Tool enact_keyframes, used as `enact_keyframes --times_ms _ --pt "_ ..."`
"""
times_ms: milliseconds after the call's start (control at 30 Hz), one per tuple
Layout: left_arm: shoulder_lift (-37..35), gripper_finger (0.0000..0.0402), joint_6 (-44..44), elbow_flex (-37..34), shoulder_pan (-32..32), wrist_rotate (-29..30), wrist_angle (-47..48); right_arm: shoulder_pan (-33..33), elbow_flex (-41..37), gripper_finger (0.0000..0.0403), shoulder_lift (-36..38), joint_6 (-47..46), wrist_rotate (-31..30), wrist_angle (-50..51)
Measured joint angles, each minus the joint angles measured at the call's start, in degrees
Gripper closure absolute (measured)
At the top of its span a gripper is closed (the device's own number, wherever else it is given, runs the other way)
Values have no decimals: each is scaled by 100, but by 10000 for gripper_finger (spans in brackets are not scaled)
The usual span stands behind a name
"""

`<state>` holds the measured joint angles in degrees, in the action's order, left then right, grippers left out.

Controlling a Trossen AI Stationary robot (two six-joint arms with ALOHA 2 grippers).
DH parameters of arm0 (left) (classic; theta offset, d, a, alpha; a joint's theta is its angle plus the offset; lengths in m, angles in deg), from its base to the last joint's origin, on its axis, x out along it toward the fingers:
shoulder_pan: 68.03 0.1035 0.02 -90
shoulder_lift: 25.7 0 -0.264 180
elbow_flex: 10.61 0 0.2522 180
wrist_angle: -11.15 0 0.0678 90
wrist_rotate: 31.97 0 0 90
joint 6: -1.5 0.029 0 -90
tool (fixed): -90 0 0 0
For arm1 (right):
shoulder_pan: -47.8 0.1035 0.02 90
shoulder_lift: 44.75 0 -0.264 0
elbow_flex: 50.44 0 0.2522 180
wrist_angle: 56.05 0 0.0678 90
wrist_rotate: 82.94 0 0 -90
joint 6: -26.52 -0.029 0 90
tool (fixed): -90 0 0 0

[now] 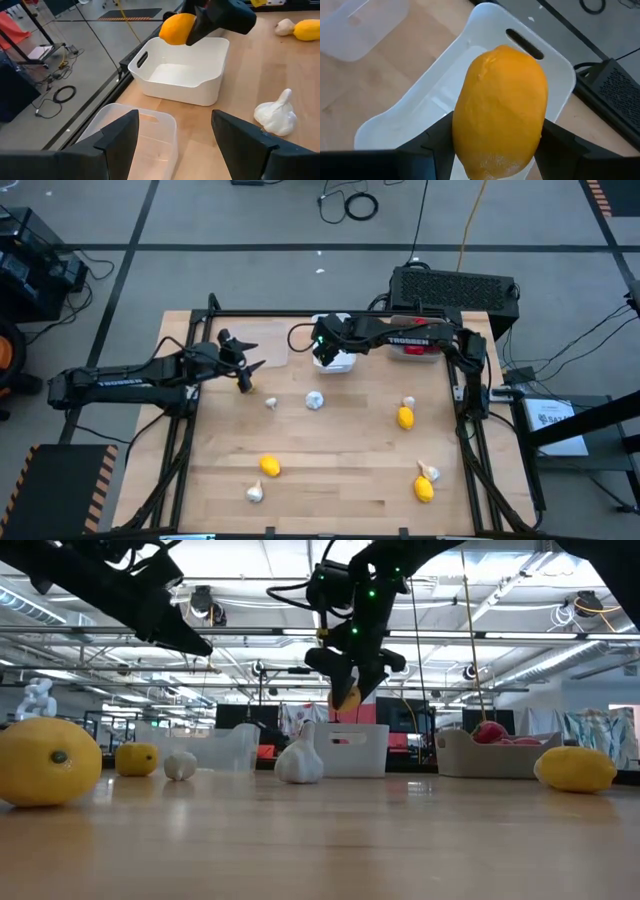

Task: Sort produce into baskets
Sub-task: Put the yellow lemon into the white bin

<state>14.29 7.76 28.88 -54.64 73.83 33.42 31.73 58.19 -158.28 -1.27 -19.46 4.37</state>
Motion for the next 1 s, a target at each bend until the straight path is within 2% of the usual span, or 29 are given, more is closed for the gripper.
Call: enact_keyframes --times_ms 167,500,667,900,1000 --pt "0 146 0 0 0 -58 1 0 0 178 -1 0 32 -17" --pt "0 146 0 0 0 -62 0 -89 2 105 1 2 184 -64" --pt "0 146 2 0 0 -64 2 -128 381 97 53 -73 946 551" --pt "0 146 5 -2 0 -252 1 216 1178 105 71 -393 2500 2436" --pt "0 146 7 -2 0 -252 0 531 1319 109 71 -493 2679 3074"
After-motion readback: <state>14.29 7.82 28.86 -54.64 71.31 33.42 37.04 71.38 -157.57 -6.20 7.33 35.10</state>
